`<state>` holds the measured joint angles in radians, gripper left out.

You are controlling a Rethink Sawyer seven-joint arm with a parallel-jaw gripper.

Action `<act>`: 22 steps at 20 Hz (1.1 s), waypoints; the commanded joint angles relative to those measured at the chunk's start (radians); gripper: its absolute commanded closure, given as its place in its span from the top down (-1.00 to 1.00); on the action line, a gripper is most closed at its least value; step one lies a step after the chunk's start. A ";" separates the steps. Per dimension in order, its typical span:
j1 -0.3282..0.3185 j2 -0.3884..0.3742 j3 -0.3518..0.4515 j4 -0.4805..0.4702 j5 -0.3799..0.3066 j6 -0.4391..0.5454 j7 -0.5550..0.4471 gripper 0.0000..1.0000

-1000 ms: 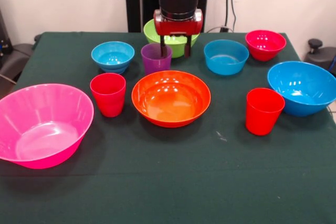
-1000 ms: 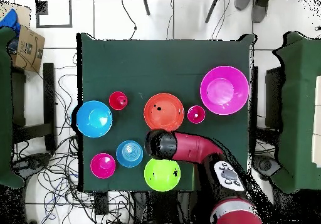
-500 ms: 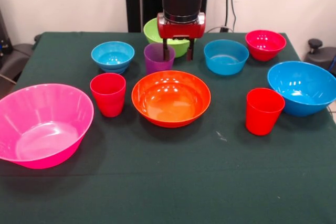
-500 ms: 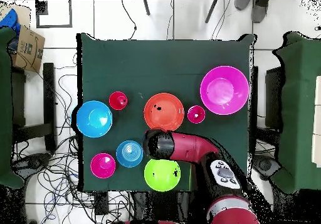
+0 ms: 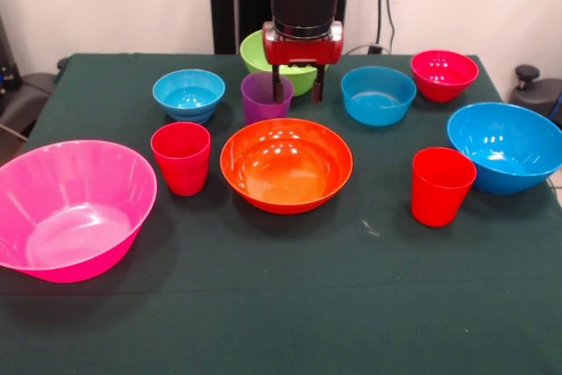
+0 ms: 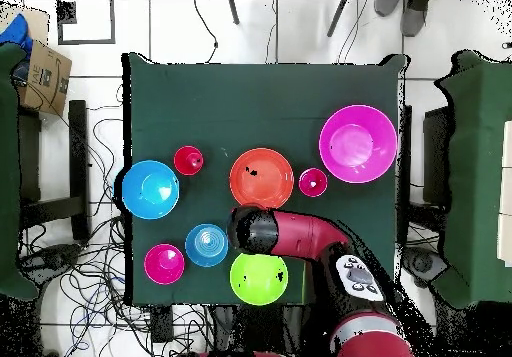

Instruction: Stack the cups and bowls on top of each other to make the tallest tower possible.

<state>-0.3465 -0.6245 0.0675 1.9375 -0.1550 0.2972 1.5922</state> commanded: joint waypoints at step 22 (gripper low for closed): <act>0.008 0.143 -0.068 -0.085 -0.002 -0.076 0.135 1.00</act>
<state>-0.3370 -0.5373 -0.0342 1.9073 -0.1548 0.2358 1.5939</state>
